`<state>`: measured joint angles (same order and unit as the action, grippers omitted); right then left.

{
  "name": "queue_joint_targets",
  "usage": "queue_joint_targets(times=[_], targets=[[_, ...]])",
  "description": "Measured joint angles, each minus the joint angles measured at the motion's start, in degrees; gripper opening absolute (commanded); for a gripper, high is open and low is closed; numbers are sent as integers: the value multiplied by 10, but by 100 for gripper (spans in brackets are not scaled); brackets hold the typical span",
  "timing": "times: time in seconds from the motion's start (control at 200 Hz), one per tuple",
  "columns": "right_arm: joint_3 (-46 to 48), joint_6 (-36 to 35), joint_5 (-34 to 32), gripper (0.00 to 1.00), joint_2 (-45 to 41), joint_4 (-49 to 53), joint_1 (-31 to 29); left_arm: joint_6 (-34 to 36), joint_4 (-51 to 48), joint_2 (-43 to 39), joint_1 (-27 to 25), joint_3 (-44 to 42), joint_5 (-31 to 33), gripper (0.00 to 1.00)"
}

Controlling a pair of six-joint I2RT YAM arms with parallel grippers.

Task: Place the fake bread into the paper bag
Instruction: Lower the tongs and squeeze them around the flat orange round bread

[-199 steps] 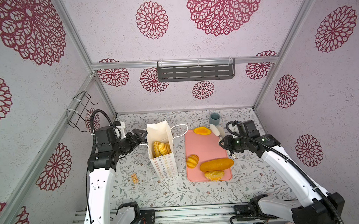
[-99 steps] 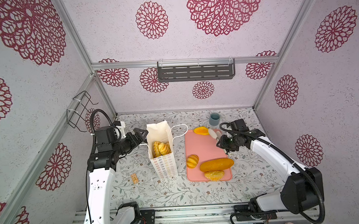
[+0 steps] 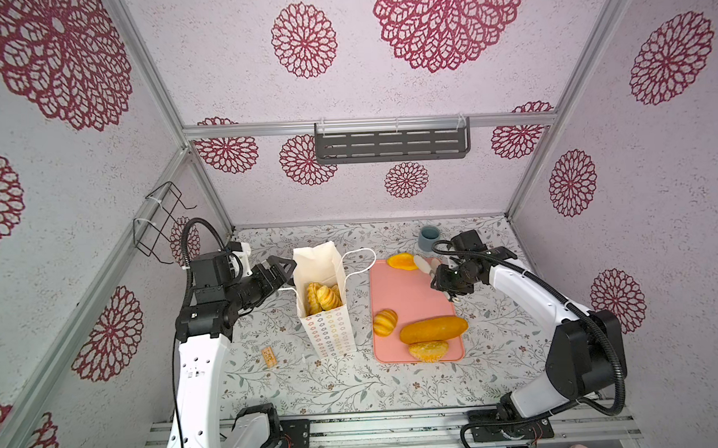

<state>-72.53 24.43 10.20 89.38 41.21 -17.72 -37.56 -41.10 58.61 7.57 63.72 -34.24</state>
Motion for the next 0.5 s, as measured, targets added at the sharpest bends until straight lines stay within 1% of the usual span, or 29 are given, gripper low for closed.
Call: queue_joint_targets(times=[0.15, 0.5], targets=[[-31, -19, -9, 49, 33, 6, 1, 0, -1, -1, 0, -3, 2, 98], [-103, -58, -10, 51, 141, 16, 8, -1, 0, -1, 0, -9, 2, 98]])
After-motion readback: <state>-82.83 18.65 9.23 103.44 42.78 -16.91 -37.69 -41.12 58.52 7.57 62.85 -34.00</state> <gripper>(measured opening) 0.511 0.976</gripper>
